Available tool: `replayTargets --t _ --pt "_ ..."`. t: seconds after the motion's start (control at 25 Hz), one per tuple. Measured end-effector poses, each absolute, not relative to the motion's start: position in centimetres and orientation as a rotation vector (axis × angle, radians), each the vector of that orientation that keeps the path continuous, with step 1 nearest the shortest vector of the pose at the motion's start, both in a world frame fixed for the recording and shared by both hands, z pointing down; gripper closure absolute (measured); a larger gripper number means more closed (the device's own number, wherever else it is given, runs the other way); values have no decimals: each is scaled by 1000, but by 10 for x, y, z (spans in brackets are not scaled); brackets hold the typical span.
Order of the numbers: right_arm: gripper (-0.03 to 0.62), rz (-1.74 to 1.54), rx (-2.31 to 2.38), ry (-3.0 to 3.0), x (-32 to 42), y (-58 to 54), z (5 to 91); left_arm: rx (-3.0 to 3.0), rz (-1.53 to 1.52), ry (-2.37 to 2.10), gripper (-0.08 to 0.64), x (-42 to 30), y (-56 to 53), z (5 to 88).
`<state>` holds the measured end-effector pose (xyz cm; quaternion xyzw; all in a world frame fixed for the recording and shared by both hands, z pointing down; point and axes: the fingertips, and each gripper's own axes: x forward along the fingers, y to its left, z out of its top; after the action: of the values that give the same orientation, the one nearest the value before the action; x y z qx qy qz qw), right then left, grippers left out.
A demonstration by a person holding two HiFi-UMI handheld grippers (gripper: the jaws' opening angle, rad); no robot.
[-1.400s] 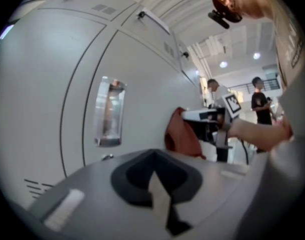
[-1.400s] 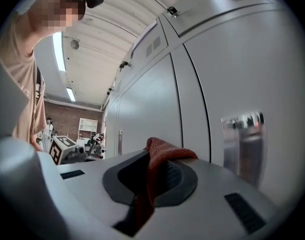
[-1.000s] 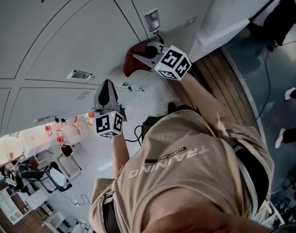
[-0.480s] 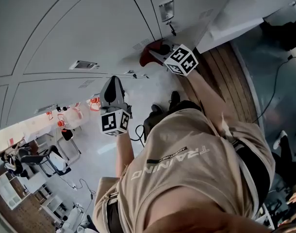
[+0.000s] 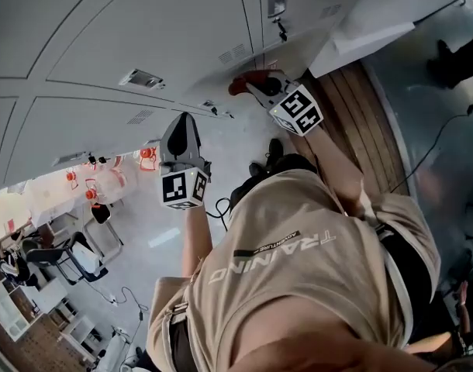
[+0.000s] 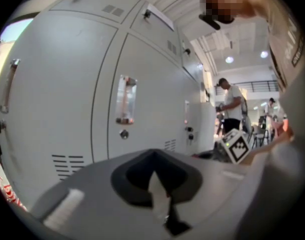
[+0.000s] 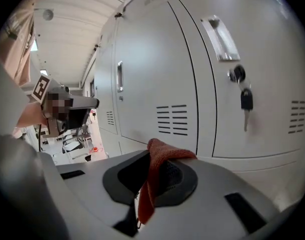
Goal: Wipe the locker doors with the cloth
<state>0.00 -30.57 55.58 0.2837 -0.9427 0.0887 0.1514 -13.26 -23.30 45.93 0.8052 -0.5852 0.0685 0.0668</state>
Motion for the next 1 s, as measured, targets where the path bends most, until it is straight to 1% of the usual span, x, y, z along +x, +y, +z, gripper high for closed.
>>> replayTargets --t 0.24,0.4,0.6,0.8,1.0 --pt "563 44 940 -2763 3 -257 494 2518 83 -1777 555 -139 -204 429" --pt "563 -65 1019 -2799 0 -226 467 2532 20 -1821 555 -149 -187 429" --pt "563 -15 1111 -2827 -3 -197 455 2548 15 -1787 555 -154 -157 429" --pt "564 -108 1124 -2837 -9 -177 443 2513 -2 -1813 555 -169 -148 434" --pt "564 -87 1109 -2837 -3 -176 442 2521 -17 -1790 555 -159 -148 428"
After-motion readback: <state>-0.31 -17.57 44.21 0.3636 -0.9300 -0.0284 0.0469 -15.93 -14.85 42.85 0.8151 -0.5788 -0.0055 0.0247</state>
